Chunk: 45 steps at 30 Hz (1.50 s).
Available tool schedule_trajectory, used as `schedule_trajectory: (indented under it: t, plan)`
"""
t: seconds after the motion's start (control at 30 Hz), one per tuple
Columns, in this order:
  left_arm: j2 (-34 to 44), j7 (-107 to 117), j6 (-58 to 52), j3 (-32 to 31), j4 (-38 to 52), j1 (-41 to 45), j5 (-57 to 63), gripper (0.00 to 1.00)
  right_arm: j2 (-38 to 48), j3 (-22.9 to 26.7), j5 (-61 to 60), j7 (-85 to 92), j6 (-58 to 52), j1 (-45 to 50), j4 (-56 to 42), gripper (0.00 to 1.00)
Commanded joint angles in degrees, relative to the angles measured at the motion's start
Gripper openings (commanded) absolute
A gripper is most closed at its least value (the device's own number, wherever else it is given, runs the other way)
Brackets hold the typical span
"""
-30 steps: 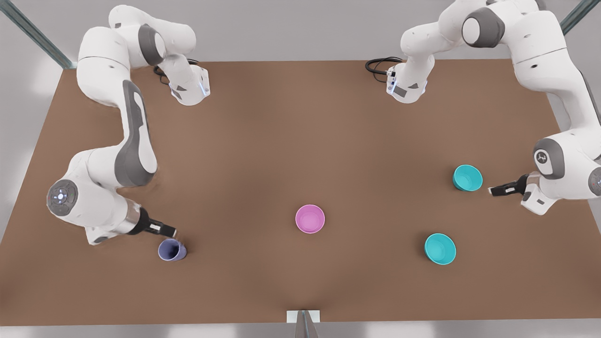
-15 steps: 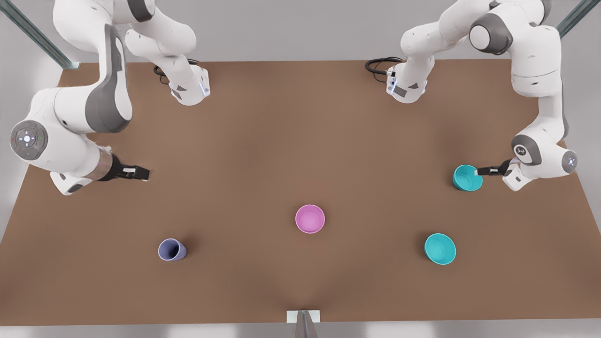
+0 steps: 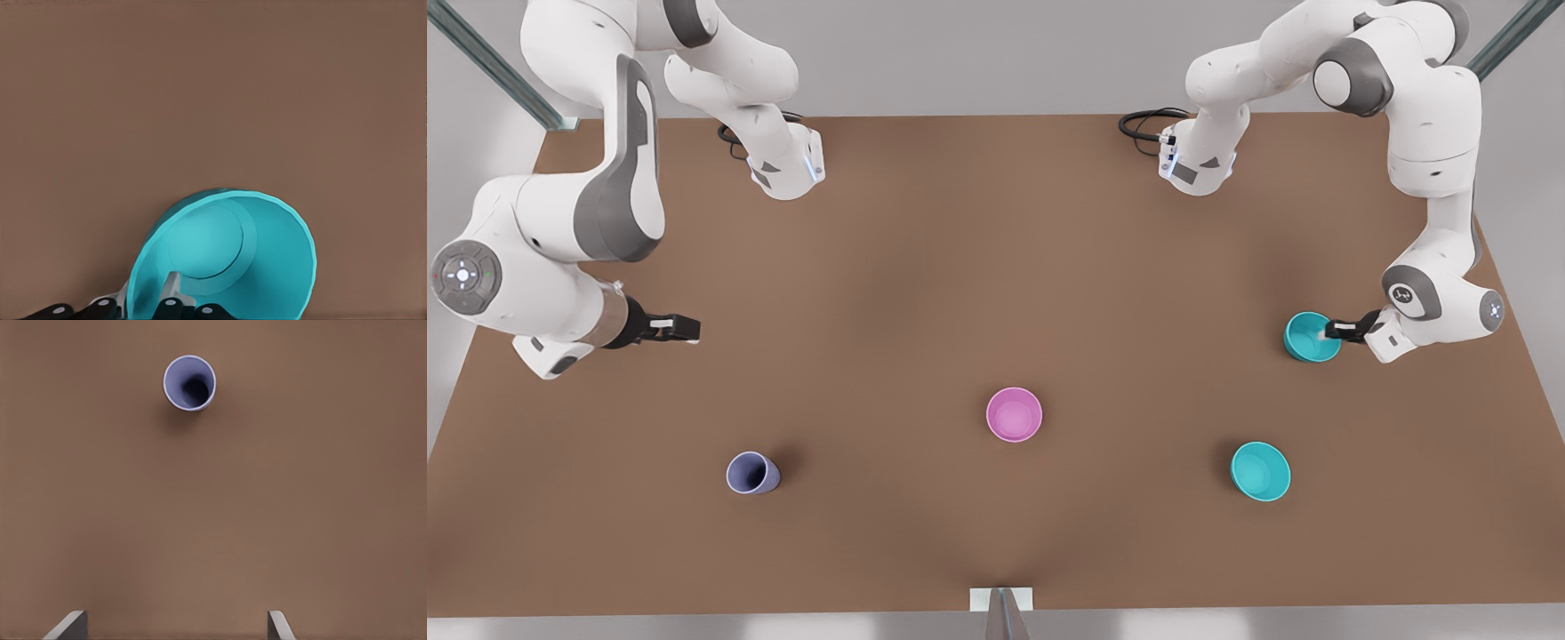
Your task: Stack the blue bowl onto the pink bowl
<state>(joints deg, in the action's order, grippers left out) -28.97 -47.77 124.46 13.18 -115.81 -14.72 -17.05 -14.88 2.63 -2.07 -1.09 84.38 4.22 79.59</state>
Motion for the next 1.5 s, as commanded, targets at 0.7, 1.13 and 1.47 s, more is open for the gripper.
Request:
schedule_trajectory:
  t: [0.7, 1.13, 1.47]
  plan:
    - [-23.59, 78.09, -20.13, -3.60, 58.24, 48.21, -3.87, 0.21, -0.68, -0.08, -0.13, 5.14, -0.09, 0.00, 0.04, 1.00]
    - [-28.60, 81.78, -17.76, -4.65, 61.75, 49.17, -4.04, 0.21, -0.94, -0.17, -0.04, 4.70, -0.09, 0.09, 0.04, 1.00]
    - [-30.10, 82.84, -18.46, -4.65, 63.51, 49.35, -4.92, 0.21, -1.12, -0.26, 0.05, 4.52, -0.09, 0.18, 0.04, 1.00]
